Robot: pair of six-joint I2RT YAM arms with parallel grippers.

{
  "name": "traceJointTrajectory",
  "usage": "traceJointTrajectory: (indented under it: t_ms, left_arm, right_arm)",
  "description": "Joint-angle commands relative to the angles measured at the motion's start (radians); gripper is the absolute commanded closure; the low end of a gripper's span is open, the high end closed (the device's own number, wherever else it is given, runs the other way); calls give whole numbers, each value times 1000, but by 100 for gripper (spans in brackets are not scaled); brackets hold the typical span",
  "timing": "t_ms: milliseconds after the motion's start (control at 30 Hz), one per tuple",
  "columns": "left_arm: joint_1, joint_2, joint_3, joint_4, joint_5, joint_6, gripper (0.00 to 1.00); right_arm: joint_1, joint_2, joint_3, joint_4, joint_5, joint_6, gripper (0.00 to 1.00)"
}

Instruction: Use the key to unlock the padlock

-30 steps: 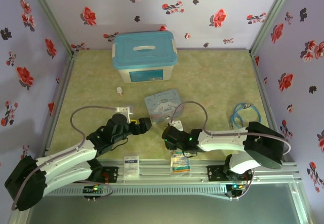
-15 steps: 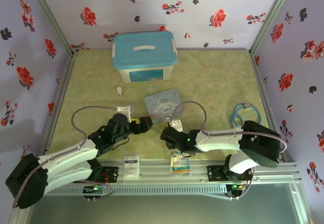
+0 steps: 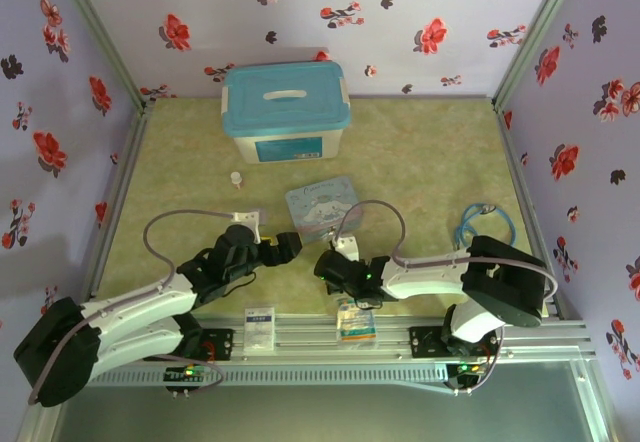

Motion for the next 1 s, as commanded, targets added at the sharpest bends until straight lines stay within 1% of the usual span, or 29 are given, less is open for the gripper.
traceJointTrajectory:
  t_ms: [0,100,133,200,233,267,333,400,433,533,567,633,667,733,767,867,967]
  left_arm:
    - [-9,4,-5,33,-21,-9,3]
    - [-15,-5,7,28,-19,0,4]
    - [-24,-12,14,33,-19,10,5]
    - [-41,-26,26,58,-17,32,9]
    - [-55,-31,31,82,-12,52,11]
    - [-66,-30,37,110,2,76,13]
    - [-82,-12,54,164,46,117,18]
    - [-97,24,73,203,100,146,23]
    - [-103,48,84,227,128,161,27]
    - [-132,127,115,297,208,186,39]
    - [-146,155,127,316,223,197,41]
    - [-171,194,149,329,236,215,43]
    - [-178,208,159,327,236,222,48]
    - [-181,226,167,335,236,219,62]
    - [-180,230,157,366,236,209,65]
    - [-179,224,125,457,232,179,67]
    - [-181,226,132,442,237,173,71]
  right_arm:
    - [6,20,-27,31,-38,7,99]
    - [-7,-47,-53,41,-44,-34,100]
    - [-22,-74,-68,55,-65,-66,100]
    - [-76,-136,-124,126,-161,-139,100]
    - [-120,-175,-157,177,-243,-185,100]
    - [-157,-217,-189,218,-317,-231,100]
    - [-199,-295,-229,256,-414,-336,100]
    - [-220,-374,-236,236,-470,-418,100]
    - [-233,-407,-241,235,-505,-450,100]
    - [-267,-490,-255,255,-603,-498,100]
    - [-276,-515,-259,264,-637,-506,100]
    - [-283,-562,-265,276,-674,-516,100]
    - [-283,-588,-268,281,-684,-519,100]
    - [-288,-632,-276,282,-694,-523,100]
    - [-290,-653,-280,281,-695,-524,100]
    - [-298,-700,-293,275,-698,-517,100]
    - [-304,-729,-302,266,-691,-515,100]
